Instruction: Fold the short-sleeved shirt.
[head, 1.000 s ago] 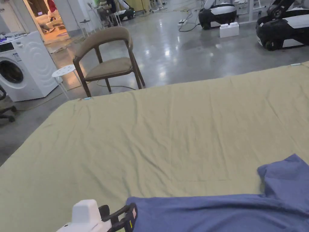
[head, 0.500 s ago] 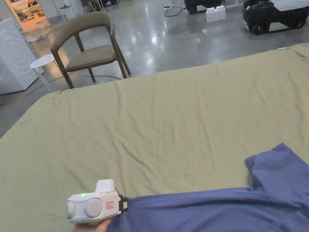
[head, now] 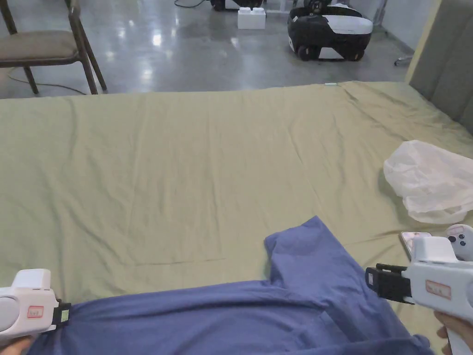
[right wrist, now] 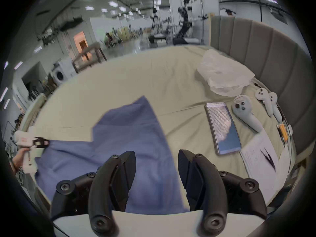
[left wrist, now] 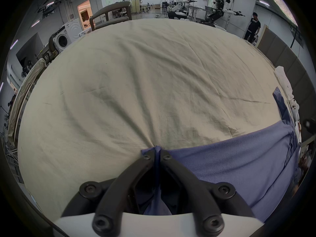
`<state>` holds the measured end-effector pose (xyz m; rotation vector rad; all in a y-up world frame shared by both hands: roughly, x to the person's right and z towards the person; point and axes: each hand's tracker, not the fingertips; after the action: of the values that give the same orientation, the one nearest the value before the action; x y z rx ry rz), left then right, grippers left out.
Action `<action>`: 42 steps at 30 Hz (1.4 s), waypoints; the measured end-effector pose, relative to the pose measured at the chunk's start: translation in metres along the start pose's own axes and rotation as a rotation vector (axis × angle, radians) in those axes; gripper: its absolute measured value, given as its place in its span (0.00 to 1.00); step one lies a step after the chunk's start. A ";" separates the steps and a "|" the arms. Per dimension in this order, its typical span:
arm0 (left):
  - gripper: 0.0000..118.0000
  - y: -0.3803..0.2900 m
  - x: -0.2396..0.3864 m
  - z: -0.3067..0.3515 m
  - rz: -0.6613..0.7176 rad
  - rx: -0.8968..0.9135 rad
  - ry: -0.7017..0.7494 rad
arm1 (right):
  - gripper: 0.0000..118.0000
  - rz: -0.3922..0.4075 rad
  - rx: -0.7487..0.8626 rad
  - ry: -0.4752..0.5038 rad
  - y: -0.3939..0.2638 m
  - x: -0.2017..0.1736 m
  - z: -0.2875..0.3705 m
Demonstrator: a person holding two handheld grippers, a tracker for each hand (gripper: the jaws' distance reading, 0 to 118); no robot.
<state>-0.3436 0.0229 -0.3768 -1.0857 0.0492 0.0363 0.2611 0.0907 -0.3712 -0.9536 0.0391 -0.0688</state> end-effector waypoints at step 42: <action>0.46 -0.209 -0.036 0.152 0.098 0.195 -0.173 | 0.17 -0.002 0.057 0.030 -0.208 0.012 0.116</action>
<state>-0.3644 0.0594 -0.1196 -0.8815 -0.0491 0.2097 0.2721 0.0635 -0.1344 -0.8952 0.0631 -0.0854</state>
